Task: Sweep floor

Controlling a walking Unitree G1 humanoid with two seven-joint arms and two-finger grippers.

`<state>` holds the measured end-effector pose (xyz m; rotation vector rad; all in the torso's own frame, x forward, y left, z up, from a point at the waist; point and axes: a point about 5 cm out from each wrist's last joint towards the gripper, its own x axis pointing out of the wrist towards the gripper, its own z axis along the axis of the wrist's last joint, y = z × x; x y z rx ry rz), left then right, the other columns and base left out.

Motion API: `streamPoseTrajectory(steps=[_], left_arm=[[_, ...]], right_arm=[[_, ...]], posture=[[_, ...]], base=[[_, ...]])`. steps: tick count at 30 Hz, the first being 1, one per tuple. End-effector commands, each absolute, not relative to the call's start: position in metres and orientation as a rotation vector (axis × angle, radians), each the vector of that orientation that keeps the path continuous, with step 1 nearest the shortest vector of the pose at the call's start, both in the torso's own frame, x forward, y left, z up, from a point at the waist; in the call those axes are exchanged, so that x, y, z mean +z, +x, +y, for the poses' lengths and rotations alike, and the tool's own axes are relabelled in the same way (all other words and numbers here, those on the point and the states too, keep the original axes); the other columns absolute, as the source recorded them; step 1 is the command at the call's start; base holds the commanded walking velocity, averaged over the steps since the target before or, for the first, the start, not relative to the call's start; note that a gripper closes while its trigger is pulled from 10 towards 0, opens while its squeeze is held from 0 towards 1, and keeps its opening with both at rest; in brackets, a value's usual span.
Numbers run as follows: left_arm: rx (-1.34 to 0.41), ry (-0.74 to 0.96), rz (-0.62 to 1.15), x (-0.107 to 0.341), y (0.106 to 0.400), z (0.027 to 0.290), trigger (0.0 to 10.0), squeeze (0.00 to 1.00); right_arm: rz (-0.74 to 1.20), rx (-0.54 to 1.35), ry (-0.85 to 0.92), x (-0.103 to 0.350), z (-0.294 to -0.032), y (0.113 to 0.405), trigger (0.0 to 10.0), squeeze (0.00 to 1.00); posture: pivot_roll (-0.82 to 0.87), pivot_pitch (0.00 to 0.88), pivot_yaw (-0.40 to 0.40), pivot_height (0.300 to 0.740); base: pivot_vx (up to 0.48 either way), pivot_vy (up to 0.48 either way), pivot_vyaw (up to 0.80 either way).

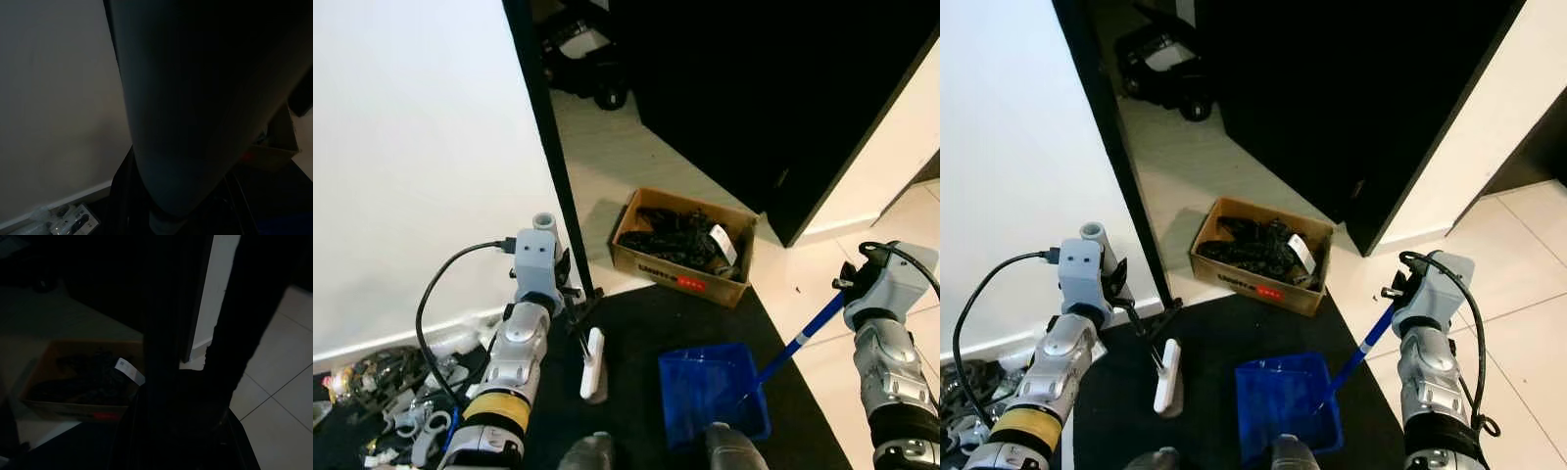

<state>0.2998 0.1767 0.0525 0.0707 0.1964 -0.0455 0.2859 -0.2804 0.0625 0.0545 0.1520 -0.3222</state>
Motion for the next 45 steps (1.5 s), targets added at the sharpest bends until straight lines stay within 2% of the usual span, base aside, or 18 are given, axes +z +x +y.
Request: streamPoseTrajectory(steps=[1, 5, 14, 31, 37, 45], left_arm=[[-0.043, 0.096, 0.287, 0.037, 0.292, 0.179, 10.0, 0.00], [-0.038, 0.089, 0.295, 0.036, 0.294, 0.176, 10.0, 0.00], [-0.036, 0.095, 0.293, 0.038, 0.297, 0.172, 10.0, 0.00], [0.022, 0.095, 0.249, 0.043, 0.303, 0.174, 10.0, 0.00], [-0.019, 0.144, 0.258, 0.043, 0.308, 0.174, 10.0, 0.00], [-0.023, 0.163, 0.183, 0.058, 0.320, 0.174, 10.0, 0.00]], right_arm=[[0.134, -0.341, 0.050, 0.068, -0.287, 0.288, 10.0, 0.00], [0.130, -0.345, 0.048, 0.070, -0.289, 0.290, 10.0, 0.00], [0.113, -0.348, 0.043, 0.076, -0.291, 0.293, 10.0, 0.00], [0.040, -0.359, -0.022, 0.102, -0.306, 0.305, 10.0, 0.00], [0.071, -0.352, -0.073, 0.101, -0.310, 0.309, 10.0, 0.00], [0.114, -0.394, -0.150, 0.101, -0.324, 0.311, 10.0, 0.00]], posture=[[-0.02, 0.089, -0.004, 0.740], [-0.03, 0.090, -0.006, 0.740], [-0.03, 0.090, -0.006, 0.740], [-0.04, 0.091, -0.010, 0.740], [-0.04, 0.103, -0.002, 0.740], [-0.03, 0.134, 0.013, 0.740]], base=[[0.000, 0.000, 0.00], [0.000, 0.000, 0.00], [0.000, -0.480, 0.00], [0.000, 0.000, 0.00], [0.000, 0.000, 0.00], [0.000, 0.000, 0.00]])
